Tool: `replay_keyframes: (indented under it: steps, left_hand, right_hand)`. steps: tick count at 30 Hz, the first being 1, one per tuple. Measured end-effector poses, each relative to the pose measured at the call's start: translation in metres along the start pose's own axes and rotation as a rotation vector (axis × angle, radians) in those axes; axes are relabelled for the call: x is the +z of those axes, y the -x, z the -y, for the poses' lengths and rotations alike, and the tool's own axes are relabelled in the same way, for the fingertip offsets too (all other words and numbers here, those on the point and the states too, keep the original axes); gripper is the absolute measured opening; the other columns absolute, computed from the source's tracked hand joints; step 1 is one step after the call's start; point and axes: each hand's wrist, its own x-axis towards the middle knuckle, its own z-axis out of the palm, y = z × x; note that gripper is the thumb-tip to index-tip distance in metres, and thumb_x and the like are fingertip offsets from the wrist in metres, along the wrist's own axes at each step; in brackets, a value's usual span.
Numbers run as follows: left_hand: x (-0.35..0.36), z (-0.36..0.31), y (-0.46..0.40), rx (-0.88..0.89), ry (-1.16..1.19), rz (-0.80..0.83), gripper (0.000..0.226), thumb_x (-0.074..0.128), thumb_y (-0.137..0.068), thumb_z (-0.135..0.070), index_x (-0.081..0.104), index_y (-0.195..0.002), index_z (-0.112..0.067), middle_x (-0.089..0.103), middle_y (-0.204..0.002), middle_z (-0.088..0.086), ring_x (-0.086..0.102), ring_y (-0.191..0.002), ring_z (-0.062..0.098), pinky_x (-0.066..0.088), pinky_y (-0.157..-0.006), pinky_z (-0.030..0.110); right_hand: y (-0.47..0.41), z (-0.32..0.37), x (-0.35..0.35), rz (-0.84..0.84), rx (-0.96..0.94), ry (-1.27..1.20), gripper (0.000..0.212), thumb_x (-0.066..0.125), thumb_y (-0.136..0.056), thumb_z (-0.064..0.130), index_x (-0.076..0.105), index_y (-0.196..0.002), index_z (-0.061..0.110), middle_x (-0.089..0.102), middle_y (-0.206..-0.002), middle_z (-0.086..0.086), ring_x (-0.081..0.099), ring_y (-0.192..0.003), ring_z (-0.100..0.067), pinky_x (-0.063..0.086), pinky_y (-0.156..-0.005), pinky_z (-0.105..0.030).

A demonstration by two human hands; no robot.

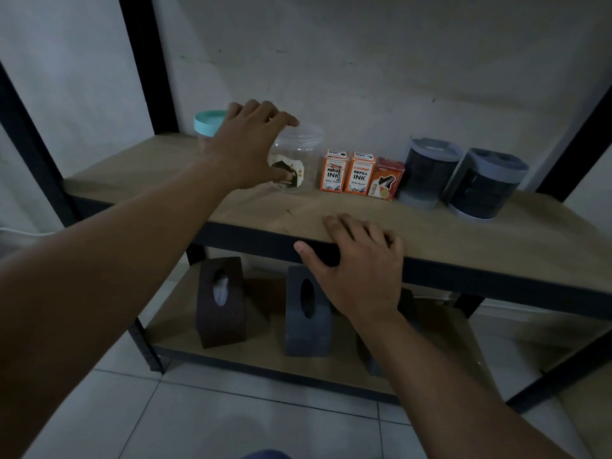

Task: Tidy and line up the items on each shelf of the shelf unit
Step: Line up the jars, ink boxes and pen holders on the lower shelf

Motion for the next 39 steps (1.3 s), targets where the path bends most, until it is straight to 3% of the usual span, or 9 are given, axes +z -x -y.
replay_keyframes:
  steps: [6,18,23,29,36,39]
  left_hand:
    - [0.007,-0.001,-0.003,-0.005,-0.011,-0.006,0.091,0.082,-0.066,-0.061,0.044,-0.142,-0.027,0.049,-0.138,0.006,0.045,-0.128,0.029,0.027,-0.111,0.048]
    - [0.015,-0.011,-0.010,-0.028,-0.027,-0.044,0.091,0.084,-0.064,-0.058,0.047,-0.141,-0.025,0.049,-0.132,0.007,0.046,-0.122,0.030,0.035,-0.102,0.048]
    - [0.011,-0.010,-0.005,-0.035,-0.001,-0.025,0.095,0.082,-0.068,-0.059,0.039,-0.147,-0.027,0.047,-0.140,0.007,0.044,-0.129,0.030,0.032,-0.108,0.048]
    - [-0.013,0.027,0.031,-0.183,0.126,-0.119,0.092,0.079,-0.071,-0.045,0.035,-0.150,-0.025,0.042,-0.147,0.007,0.037,-0.136,0.029,0.026,-0.114,0.046]
    - [-0.025,0.076,0.037,-0.204,0.099,0.133,0.074,0.079,-0.076,-0.026,0.045,-0.143,-0.023,0.051,-0.141,0.007,0.046,-0.131,0.030,0.028,-0.113,0.051]
    - [-0.024,0.077,0.034,-0.182,0.076,0.166,0.068,0.077,-0.081,-0.024,0.048,-0.142,-0.024,0.053,-0.139,0.007,0.046,-0.129,0.029,0.029,-0.112,0.051]
  right_hand:
    - [0.000,-0.001,0.000,0.012,0.004,-0.004,0.069,0.035,-0.092,0.082,0.061,-0.131,0.032,0.061,-0.137,0.007,0.052,-0.125,-0.021,0.034,-0.100,-0.045]
    - [0.000,0.000,0.001,0.022,0.001,-0.002,0.069,0.034,-0.092,0.082,0.060,-0.133,0.032,0.060,-0.138,0.007,0.051,-0.125,-0.020,0.033,-0.100,-0.045]
    - [0.000,-0.001,0.000,0.038,-0.007,0.000,0.069,0.033,-0.093,0.082,0.059,-0.133,0.031,0.060,-0.138,0.006,0.051,-0.125,-0.021,0.035,-0.101,-0.046]
    - [0.000,0.000,-0.003,0.061,-0.009,0.010,0.069,0.030,-0.095,0.080,0.058,-0.134,0.031,0.058,-0.140,0.006,0.049,-0.126,-0.021,0.034,-0.100,-0.045]
    - [0.000,0.000,-0.002,0.053,-0.013,0.009,0.069,0.031,-0.095,0.080,0.057,-0.135,0.030,0.059,-0.139,0.005,0.049,-0.127,-0.022,0.032,-0.101,-0.044]
    - [0.000,0.000,-0.002,0.045,-0.011,0.016,0.069,0.032,-0.094,0.079,0.059,-0.134,0.030,0.060,-0.138,0.004,0.050,-0.126,-0.023,0.032,-0.100,-0.044]
